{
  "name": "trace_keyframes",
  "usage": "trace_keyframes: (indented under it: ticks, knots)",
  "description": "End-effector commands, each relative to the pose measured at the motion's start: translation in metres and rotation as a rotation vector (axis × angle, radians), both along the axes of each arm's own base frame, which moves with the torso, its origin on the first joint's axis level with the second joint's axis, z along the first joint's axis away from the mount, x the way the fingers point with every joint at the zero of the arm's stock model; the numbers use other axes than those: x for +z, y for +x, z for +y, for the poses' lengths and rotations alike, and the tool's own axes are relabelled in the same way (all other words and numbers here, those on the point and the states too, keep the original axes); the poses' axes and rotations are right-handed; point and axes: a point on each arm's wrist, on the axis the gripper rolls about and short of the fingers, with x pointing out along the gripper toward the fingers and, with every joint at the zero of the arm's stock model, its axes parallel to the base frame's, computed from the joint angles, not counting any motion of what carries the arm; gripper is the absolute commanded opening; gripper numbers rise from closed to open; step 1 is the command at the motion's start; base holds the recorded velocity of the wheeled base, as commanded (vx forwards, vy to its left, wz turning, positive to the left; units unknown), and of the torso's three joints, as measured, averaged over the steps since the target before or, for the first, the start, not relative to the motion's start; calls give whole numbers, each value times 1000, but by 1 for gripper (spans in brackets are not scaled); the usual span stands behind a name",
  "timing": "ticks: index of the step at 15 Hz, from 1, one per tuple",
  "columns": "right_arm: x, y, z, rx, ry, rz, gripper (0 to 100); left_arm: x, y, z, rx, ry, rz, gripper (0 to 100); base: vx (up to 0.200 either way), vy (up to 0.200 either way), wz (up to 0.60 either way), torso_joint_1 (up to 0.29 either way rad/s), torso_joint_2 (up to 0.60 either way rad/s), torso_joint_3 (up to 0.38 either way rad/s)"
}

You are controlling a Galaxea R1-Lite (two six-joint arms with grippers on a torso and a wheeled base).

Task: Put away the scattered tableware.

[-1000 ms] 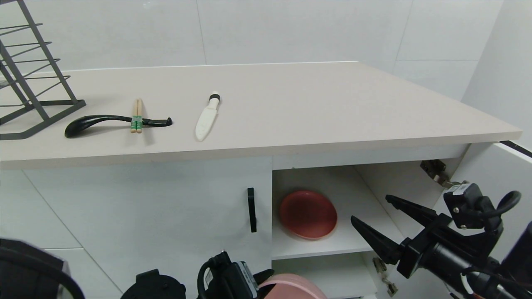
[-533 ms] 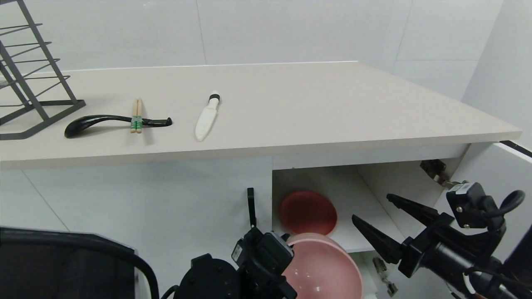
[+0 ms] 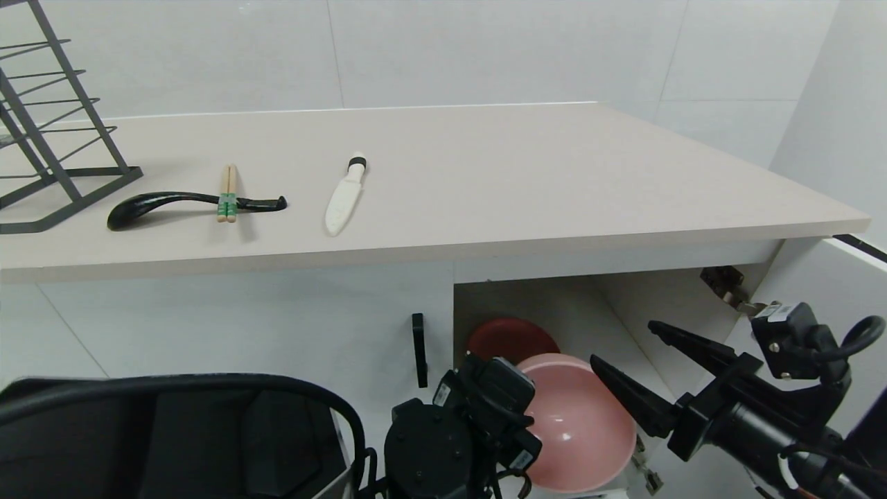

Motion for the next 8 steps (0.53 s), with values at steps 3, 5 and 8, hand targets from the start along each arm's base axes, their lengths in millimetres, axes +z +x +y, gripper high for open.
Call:
trace_keyframes:
  ticks: [3,5,8]
  knots:
    - [-1,0,0,0,-1,2,100,4,21,-7,79,-50,-30,0,0,0,0,0,0,0]
    - [-1,1,0,-1,-2,4,100,8,26,-9,102,-73,-42,0,0,0,0,0,0,0]
    - [-11,10,-5,-52,-31,47,100,12,28,-11,102,-95,-47,0,0,0,0,0,0,0]
